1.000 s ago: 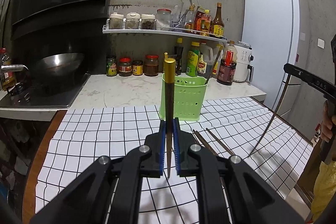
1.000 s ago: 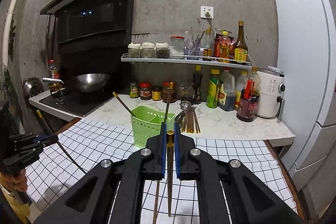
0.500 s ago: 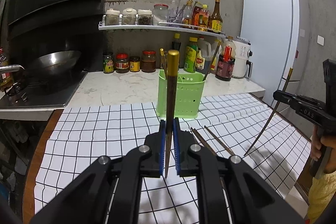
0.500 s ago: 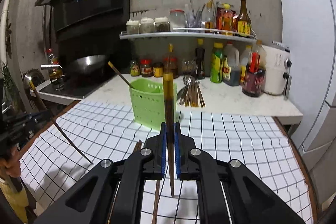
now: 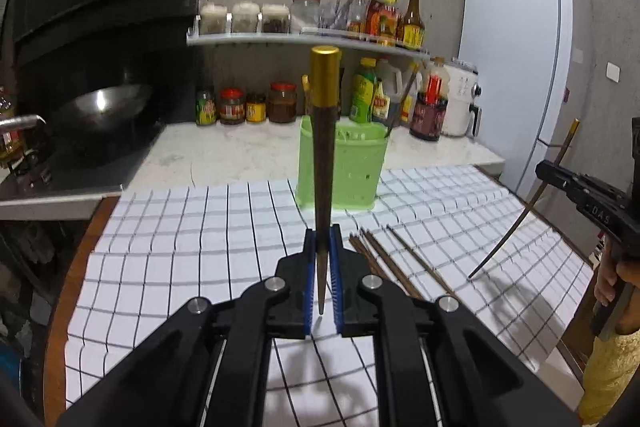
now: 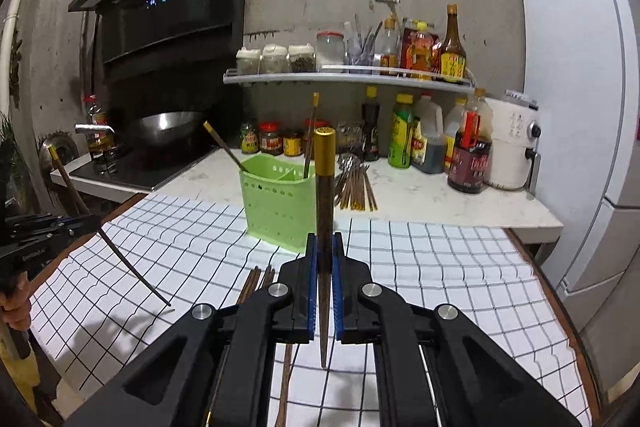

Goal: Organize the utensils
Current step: 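Carry both held chopsticks upright over the green utensil holder, then drop the chopsticks into the green holder by opening both tools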

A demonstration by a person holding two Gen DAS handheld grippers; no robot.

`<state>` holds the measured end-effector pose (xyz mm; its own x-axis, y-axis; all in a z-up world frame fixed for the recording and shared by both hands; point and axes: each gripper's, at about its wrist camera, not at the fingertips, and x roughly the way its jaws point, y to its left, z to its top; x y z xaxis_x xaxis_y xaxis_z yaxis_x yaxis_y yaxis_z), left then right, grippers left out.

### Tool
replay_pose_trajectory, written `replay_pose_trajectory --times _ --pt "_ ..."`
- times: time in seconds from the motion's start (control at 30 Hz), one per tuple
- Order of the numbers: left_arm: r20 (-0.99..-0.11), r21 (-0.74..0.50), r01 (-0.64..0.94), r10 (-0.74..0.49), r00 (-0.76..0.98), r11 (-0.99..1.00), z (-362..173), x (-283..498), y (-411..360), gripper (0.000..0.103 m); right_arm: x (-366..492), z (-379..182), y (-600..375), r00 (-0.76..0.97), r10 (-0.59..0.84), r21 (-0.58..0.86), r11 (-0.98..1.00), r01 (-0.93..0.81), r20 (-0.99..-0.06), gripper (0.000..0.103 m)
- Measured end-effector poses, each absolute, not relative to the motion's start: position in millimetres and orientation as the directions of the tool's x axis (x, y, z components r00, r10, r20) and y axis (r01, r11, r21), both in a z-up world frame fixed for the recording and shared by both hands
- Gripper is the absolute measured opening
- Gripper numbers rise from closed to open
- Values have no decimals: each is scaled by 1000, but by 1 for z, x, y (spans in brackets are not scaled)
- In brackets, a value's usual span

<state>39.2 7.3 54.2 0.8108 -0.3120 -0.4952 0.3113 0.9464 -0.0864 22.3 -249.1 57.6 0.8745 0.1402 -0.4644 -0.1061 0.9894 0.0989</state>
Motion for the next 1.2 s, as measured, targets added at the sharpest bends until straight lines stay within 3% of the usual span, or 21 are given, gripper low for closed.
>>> replay_pose_trajectory --times 0.27,0.47,0.57,0.77,1.03,1.1,1.13,1.17,1.2 --pt "-371 -76 338 -341 864 938 92 74 -13 7 70 83 -242 917 192 132 979 -154 -350 7" --pt "-233 -74 350 -357 904 934 147 124 -31 7 121 124 -223 964 191 105 979 -174 -187 7" --pt "-206 -66 341 -347 915 938 155 154 -41 7 151 128 -214 976 170 82 984 -160 -138 7" --pt "-350 -99 343 -355 867 934 116 231 -62 7 202 94 -201 961 160 63 987 -149 -225 7" --pt "-476 -122 390 -398 784 913 74 264 -71 7 227 45 -185 903 166 3 984 -180 -396 9" --pt "-480 -134 393 -407 777 910 77 263 -68 8 224 47 -186 898 155 -7 985 -174 -413 16" --pt "-474 -137 391 -407 781 910 82 261 -66 11 220 50 -188 897 157 -2 985 -173 -414 27" --pt "-456 -145 396 -417 786 907 90 252 -62 23 212 56 -192 898 162 9 985 -173 -409 39" --pt "-439 -148 400 -423 793 904 96 245 -59 31 203 62 -196 903 165 16 985 -173 -397 42"
